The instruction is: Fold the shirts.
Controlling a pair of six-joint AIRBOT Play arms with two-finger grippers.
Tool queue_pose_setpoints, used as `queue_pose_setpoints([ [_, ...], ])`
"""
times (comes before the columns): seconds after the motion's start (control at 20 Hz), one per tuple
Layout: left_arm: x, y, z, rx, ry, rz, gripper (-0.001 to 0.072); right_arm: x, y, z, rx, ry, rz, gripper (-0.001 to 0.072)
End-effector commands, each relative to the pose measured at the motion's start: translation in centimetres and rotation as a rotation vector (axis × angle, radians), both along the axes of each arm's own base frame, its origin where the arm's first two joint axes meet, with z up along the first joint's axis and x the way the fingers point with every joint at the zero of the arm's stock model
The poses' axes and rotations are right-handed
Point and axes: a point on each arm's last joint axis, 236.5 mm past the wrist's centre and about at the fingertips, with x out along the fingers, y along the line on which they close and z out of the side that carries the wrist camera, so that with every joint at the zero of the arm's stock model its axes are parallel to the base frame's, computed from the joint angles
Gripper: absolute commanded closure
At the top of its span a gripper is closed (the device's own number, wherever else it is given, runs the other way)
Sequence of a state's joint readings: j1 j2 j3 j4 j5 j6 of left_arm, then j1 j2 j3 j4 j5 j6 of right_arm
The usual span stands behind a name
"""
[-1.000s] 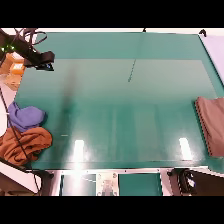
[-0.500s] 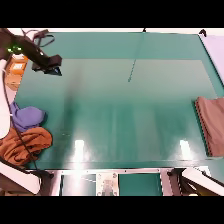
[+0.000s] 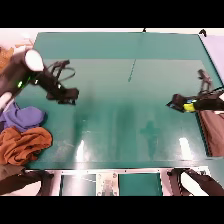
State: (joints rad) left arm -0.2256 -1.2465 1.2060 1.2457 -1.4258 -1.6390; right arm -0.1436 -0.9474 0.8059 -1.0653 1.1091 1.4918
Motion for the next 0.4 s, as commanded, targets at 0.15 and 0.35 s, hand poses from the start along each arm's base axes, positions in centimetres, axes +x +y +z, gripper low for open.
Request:
queue_pose_setpoints([
  [0.15, -4.3, 1.3, -1.0, 0.017, -0.027, 0.039, 0.0686, -2.9, 5.9, -1.0, 0.013, 0.033, 0.19, 0.0696],
  [0.35, -4.3, 1.1, -1.0, 0.011, -0.022, 0.057, 0.0686, -2.9, 5.9, -1.0, 0.013, 0.033, 0.191, 0.0696],
])
